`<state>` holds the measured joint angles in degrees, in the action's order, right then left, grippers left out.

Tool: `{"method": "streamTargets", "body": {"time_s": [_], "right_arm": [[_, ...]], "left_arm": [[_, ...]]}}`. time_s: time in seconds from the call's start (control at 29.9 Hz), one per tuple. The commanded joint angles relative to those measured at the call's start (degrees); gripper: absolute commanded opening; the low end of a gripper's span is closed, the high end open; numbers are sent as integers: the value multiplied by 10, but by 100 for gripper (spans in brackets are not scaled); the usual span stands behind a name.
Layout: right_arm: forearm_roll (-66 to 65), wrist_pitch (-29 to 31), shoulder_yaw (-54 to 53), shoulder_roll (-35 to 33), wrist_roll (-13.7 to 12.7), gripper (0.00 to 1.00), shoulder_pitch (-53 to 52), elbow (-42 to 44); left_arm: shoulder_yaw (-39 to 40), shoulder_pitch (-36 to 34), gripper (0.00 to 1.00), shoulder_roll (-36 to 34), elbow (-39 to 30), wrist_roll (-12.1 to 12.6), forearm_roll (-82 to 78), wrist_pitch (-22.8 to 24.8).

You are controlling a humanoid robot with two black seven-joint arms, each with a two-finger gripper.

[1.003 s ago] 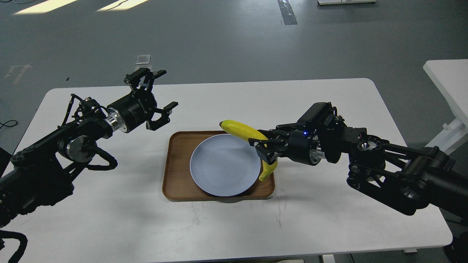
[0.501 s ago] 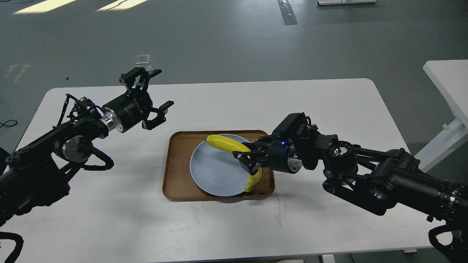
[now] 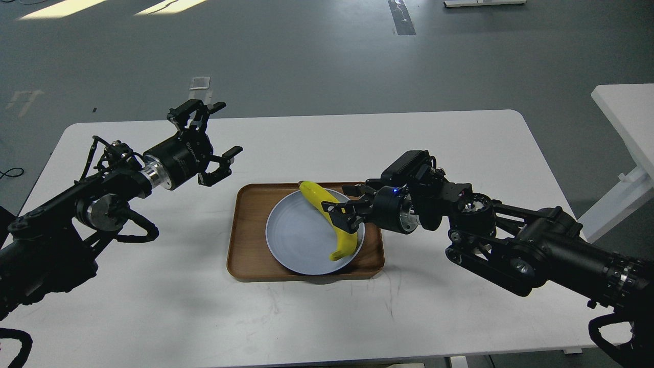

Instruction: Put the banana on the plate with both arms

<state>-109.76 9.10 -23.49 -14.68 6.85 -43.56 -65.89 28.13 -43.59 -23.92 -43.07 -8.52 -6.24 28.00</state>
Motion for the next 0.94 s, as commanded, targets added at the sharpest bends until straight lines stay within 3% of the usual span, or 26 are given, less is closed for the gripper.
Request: {"method": "streamTargets", "body": {"time_s": [0.0,0.23,0.37,0.53,0.9], "right_arm": [[50,0,-36,14,-15,98,19,-3],[222,-22,-154,14,-33,98,30,-9],[475,-50,-285,20,-95,98,59,-15],[667,-50,-446,62,-129,100,119,-20],[671,-47,-517,81,-125,100,238,-85]], "left_arm": [[1,-3,98,-2,-1,0,1,0],[7,-3,98,-3,-14,0,1,0],[8,-2,98,0,-25,0,6,0],[10,0,98,7,-25,-4,11,0],[37,16,98,18,-30,-1,61,0]]}}
